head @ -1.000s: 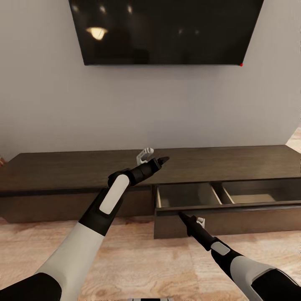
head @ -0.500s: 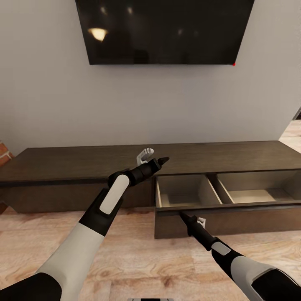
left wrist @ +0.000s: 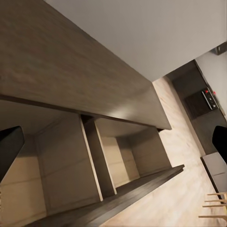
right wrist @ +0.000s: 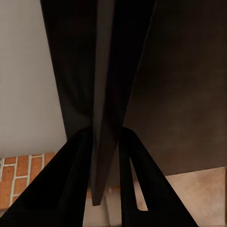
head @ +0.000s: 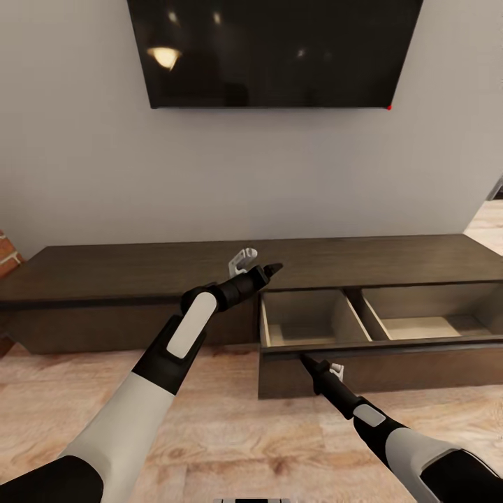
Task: Place each of the two pumpkins and all three candles from the living room inside a cabinet in the living room (use any cabinet), then make sure every cabinet is closed, and position the cauldron so it is next to a table in the living room.
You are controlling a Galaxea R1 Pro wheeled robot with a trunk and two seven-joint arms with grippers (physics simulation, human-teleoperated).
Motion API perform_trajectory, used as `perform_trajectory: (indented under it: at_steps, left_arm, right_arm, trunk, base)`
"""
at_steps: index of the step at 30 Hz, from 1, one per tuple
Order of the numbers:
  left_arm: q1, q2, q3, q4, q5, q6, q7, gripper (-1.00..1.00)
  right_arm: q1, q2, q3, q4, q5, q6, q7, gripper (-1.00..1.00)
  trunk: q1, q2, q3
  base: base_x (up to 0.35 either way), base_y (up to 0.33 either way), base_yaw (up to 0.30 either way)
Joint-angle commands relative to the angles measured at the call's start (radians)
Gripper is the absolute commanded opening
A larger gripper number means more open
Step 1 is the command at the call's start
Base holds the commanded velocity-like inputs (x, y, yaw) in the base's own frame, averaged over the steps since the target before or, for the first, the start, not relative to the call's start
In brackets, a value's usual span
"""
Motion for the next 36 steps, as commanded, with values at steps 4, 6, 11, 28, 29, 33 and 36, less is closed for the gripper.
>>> perform_trajectory:
  at_steps: [4,6,11,28,29,33,36]
  left_arm:
    - [-0.001,0.0,0.0,-0.001,0.011,0.002,0.009,1.0]
    - [-0.001,0.0,0.0,-0.001,0.011,0.002,0.009,1.0]
    - [-0.001,0.0,0.0,-0.001,0.011,0.002,0.009,1.0]
    - [-0.001,0.0,-0.001,0.001,0.011,0.002,0.009,1.0]
    - [-0.001,0.0,0.0,0.001,0.011,0.002,0.009,1.0]
    - [-0.001,0.0,0.0,0.001,0.011,0.002,0.009,1.0]
    - [-0.001,0.0,0.0,0.001,0.011,0.002,0.009,1.0]
  right_arm:
    - [0.0,0.002,0.053,-0.007,-0.001,0.017,0.006,-1.0]
    - [0.0,0.002,0.054,-0.007,0.0,0.017,0.006,-1.0]
    - [0.0,0.002,0.053,-0.007,-0.001,0.017,0.006,-1.0]
    - [0.0,0.002,0.054,-0.007,0.0,0.017,0.006,-1.0]
    - [0.0,0.002,0.053,-0.007,0.0,0.017,0.006,-1.0]
    - [0.0,0.002,0.054,-0.007,-0.001,-0.006,0.006,1.0]
    - [0.0,0.002,0.055,-0.007,0.0,-0.069,0.005,1.0]
  trunk:
    - [-0.001,0.0,-0.001]
    - [-0.001,0.0,-0.001]
    - [-0.001,0.0,-0.001]
    - [-0.001,0.0,-0.001]
    - [-0.001,0.0,-0.001]
    - [-0.001,0.0,-0.001]
    - [-0.001,0.0,-0.001]
  base:
    - [-0.144,0.0,0.0]
    - [-0.043,0.0,0.0]
    - [-0.007,0.0,0.0]
    - [-0.018,0.0,0.0]
    - [-0.003,0.0,0.0]
    - [0.0,0.0,0.0]
    - [0.0,0.0,0.0]
